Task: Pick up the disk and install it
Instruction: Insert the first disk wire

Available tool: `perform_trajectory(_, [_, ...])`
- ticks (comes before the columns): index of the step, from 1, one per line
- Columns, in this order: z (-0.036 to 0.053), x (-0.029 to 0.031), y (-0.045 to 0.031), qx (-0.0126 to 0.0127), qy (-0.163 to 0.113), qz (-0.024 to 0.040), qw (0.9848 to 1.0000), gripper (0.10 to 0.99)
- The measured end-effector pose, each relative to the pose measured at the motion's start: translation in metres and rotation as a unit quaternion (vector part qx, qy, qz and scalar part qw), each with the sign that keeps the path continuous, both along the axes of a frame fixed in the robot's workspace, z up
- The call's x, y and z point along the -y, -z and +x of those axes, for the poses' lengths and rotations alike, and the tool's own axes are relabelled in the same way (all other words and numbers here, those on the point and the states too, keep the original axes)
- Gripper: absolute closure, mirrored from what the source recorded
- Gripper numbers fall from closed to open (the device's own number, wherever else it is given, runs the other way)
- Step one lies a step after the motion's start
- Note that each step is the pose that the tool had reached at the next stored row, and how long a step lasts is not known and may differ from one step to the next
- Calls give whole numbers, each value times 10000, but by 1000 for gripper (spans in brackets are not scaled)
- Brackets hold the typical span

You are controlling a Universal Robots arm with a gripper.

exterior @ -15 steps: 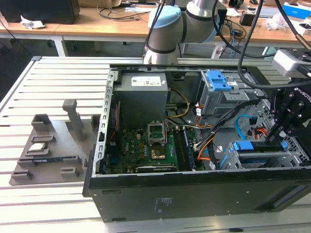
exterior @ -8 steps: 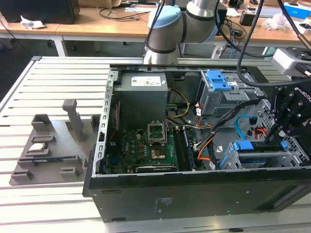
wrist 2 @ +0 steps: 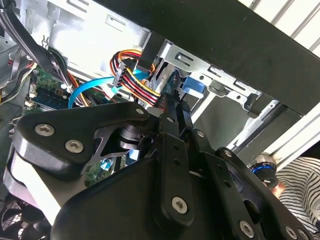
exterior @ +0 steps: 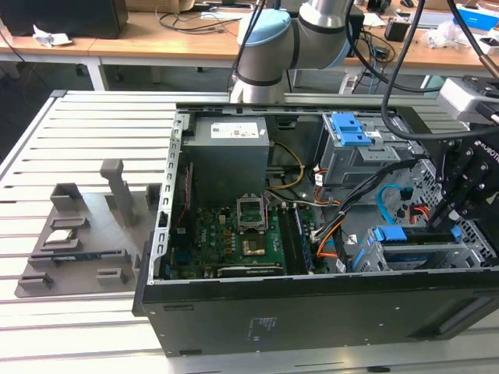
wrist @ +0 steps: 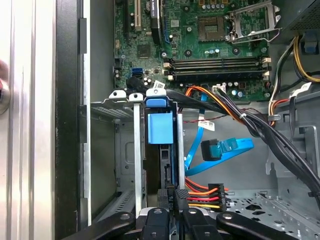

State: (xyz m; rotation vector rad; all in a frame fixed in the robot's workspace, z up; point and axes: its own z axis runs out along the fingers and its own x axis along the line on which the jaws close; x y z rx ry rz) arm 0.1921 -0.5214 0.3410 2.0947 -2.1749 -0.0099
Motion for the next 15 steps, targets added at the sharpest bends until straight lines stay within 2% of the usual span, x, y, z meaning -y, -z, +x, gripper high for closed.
perform_trajectory(11, [1, 2, 71, 0, 0, 7, 10000, 914])
perform_trajectory(12, [1, 2, 69, 0, 0, 3, 10000, 902])
perform_trajectory(13, [1, 2, 65, 0, 0, 0, 10000, 835])
perform_trajectory(14, [1, 2, 53, 0, 0, 0, 10000, 835])
perform_trajectory(15, [0, 0, -1, 0, 0, 0, 10000, 835])
